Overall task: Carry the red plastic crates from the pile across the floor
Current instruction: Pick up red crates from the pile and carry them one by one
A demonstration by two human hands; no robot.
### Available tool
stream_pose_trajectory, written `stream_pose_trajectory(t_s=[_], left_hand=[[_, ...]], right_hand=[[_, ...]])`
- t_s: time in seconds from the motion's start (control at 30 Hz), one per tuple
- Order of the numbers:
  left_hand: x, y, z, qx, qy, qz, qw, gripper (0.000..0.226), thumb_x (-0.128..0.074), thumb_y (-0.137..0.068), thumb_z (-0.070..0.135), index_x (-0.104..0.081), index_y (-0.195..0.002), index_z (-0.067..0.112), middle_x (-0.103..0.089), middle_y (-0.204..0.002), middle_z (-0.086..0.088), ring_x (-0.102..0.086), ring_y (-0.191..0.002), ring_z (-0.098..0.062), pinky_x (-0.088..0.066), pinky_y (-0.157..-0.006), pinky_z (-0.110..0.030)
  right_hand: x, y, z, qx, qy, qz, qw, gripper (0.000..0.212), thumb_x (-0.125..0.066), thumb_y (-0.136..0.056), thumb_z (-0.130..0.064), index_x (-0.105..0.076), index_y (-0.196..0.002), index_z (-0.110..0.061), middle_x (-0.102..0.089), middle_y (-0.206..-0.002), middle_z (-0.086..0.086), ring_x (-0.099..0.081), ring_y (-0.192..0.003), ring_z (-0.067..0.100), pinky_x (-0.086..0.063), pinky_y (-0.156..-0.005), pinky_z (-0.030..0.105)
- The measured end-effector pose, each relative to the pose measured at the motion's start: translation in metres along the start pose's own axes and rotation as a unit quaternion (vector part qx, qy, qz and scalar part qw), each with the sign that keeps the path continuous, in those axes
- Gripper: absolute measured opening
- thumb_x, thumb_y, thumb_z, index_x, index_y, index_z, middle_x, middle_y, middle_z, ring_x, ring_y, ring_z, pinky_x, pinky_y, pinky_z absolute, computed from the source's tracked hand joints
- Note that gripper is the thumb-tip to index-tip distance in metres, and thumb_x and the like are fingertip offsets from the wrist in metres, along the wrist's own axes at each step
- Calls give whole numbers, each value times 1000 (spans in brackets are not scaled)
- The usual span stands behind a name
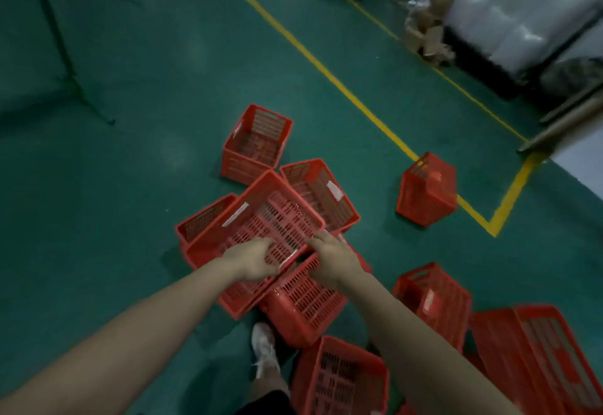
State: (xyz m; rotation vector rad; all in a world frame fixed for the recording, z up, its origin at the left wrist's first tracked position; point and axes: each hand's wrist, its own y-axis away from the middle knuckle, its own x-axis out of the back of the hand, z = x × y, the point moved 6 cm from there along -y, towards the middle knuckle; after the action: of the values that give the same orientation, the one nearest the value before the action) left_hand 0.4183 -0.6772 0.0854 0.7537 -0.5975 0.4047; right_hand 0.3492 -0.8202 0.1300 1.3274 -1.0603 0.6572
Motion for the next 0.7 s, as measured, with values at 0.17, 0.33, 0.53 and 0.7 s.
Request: stream_pose_trajectory(t_s=[0.17, 0.33, 0.53, 0.7], left_hand=[[-25, -77, -18, 78, 86, 6, 993, 69, -64, -85, 41, -38, -144, 17, -45, -145, -8, -45, -131, -23, -39, -105, -29], [-78, -144, -51, 131, 153, 3, 979, 65, -67, -80, 42, -45, -137, 20, -53, -135, -6, -54, -120, -22, -44, -99, -30], [-165, -209, -95, 182, 219, -24, 958, 66, -66, -83, 38, -41, -142, 23, -50, -134, -5, -53, -119, -20, -43, -98, -27], [-220, -253, -124, 210, 236, -22, 949, 74, -66, -86, 33, -30, -149, 24, -40, -146, -1, -44, -129, -19, -39, -100, -24]], right_hand=[[-24, -94, 47, 67, 50, -78, 993, 71, -65, -80, -21, -38, -146, -21, -38, -151, 2, -27, -143, 21, -16, -119, 41], [-81, -169, 76, 115, 73, -150, 979, 71, -65, -80, -19, -39, -145, -22, -40, -149, 2, -29, -141, 20, -9, -119, 39], [-174, -235, 93, 169, 104, -211, 957, 68, -63, -79, -18, -41, -143, -26, -46, -144, 1, -34, -139, 21, -13, -119, 37], [-226, -271, 98, 191, 146, -246, 939, 66, -66, -80, -17, -43, -141, -25, -50, -140, 1, -43, -132, 23, -29, -114, 36]])
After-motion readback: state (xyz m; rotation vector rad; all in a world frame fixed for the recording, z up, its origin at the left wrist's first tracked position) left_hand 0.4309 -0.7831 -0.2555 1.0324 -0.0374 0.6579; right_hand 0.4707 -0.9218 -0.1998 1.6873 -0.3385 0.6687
